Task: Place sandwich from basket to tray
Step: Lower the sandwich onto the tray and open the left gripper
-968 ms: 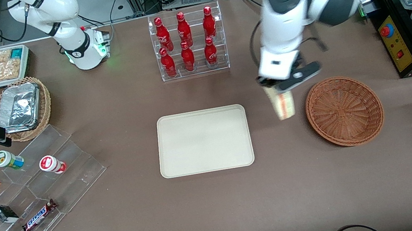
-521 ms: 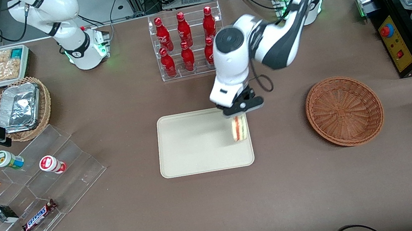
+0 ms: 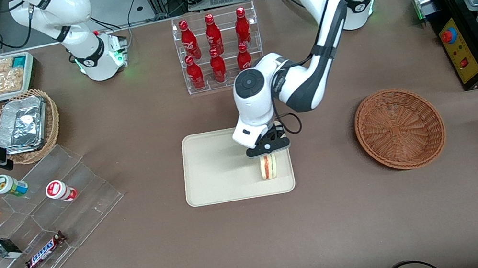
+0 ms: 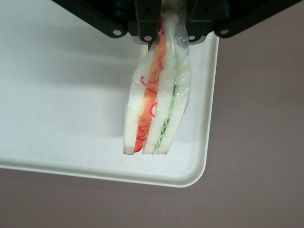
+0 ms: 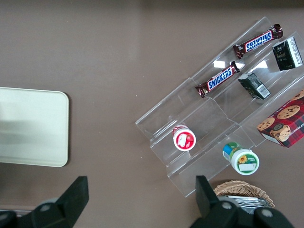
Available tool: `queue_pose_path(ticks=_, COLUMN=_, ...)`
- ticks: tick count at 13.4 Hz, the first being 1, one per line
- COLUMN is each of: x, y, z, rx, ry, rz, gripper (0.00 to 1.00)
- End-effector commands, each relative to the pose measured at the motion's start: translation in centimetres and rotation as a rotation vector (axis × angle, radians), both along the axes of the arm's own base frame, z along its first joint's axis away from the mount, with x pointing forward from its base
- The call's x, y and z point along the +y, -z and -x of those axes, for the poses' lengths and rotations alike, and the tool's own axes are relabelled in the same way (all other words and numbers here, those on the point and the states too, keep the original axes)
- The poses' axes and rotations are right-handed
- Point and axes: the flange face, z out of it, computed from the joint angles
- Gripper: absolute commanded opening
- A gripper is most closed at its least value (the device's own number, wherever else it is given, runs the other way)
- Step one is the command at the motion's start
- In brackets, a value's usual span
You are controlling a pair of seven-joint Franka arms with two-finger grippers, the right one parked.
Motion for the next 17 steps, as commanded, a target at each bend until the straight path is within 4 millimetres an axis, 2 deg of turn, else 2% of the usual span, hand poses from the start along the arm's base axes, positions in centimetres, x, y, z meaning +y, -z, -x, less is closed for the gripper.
queue_pose_path(ticks=1, x=-0.6, y=1.0, z=-0.1, rx=-0.023, ry=-0.009, rz=-0.038, gripper=0.00)
queue_pose_path(ticks=3, x=-0.7, y=1.7, z=0.0, rx=-0.018, ry=-0.004, rz=-0.042, gripper=0.00)
queue_pose_path(ticks=6, x=-0.9, y=2.2, z=-0.1, rx=-0.027, ry=-0.003, rz=-0.029, gripper=0.06)
queue_pose_path(ticks=7, x=-1.0, y=2.5, z=0.0, rx=-0.023, ry=-0.004, rz=-0.031, gripper=0.15)
queue_pose_path(ticks=8, x=-1.0, y=2.6, z=0.0, rx=-0.022, ry=-0.004, rz=-0.032, gripper=0.29)
queue_pose_path(ticks=9, x=-1.0, y=2.5, z=-0.1, rx=-0.024, ry=-0.006, rz=-0.030, gripper=0.48)
queue_pose_path(ticks=10, x=-1.0, y=2.3, z=-0.2, rx=-0.027, ry=-0.006, rz=-0.027, gripper=0.59)
queue_pose_path(ticks=12, x=-1.0, y=2.1, z=-0.3, rx=-0.029, ry=-0.004, rz=-0.025, gripper=0.92)
queue_pose_path(ticks=13, x=-1.2, y=1.2, z=-0.6, rx=-0.039, ry=-0.007, rz=-0.016, gripper=0.97)
queue_pose_path(ticks=14, x=-1.4, y=-0.9, z=-1.0, rx=-0.057, ry=-0.015, rz=-0.002, gripper=1.00)
queue_pose_path(ticks=17, x=0.1, y=-9.1, z=-1.5, rx=-0.059, ry=-0.085, rz=-0.010, gripper=1.00)
